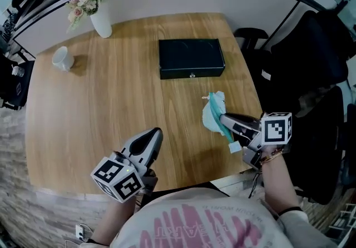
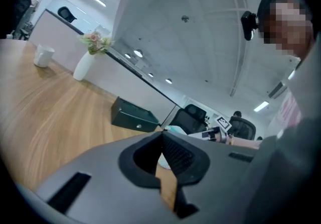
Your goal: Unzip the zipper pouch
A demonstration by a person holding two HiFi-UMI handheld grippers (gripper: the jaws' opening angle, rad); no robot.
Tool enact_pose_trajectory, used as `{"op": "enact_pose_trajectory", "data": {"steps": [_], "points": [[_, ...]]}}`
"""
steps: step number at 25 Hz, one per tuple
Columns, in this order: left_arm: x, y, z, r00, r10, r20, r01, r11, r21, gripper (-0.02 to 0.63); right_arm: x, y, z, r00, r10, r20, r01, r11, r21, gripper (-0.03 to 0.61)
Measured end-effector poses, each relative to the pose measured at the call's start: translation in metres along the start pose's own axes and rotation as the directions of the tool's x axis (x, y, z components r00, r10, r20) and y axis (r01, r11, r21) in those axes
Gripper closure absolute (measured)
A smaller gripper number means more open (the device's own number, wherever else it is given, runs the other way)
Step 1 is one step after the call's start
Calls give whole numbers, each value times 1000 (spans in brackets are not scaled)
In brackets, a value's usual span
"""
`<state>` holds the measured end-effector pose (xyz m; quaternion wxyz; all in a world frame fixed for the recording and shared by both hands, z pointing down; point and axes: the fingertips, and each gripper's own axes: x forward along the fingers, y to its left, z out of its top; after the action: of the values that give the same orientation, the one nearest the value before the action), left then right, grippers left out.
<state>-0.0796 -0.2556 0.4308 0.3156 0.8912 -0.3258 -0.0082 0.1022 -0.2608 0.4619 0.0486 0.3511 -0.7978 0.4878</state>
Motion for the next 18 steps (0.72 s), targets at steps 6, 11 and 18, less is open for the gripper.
{"op": "enact_pose_trajectory", "data": {"steps": [6, 11, 18], "points": [[11, -90, 8, 969, -245, -34, 245, 935, 257, 611, -72, 89, -8, 894, 431, -125, -445, 886, -126, 568], [16, -149, 12, 899, -423, -118, 434, 817, 380, 572, -123, 151, -16, 722, 648, -243, -691, 697, -193, 568], [6, -224, 19, 825, -535, -180, 541, 660, 521, 452, -164, 180, -36, 647, 660, -383, -758, 612, -226, 566]]}}
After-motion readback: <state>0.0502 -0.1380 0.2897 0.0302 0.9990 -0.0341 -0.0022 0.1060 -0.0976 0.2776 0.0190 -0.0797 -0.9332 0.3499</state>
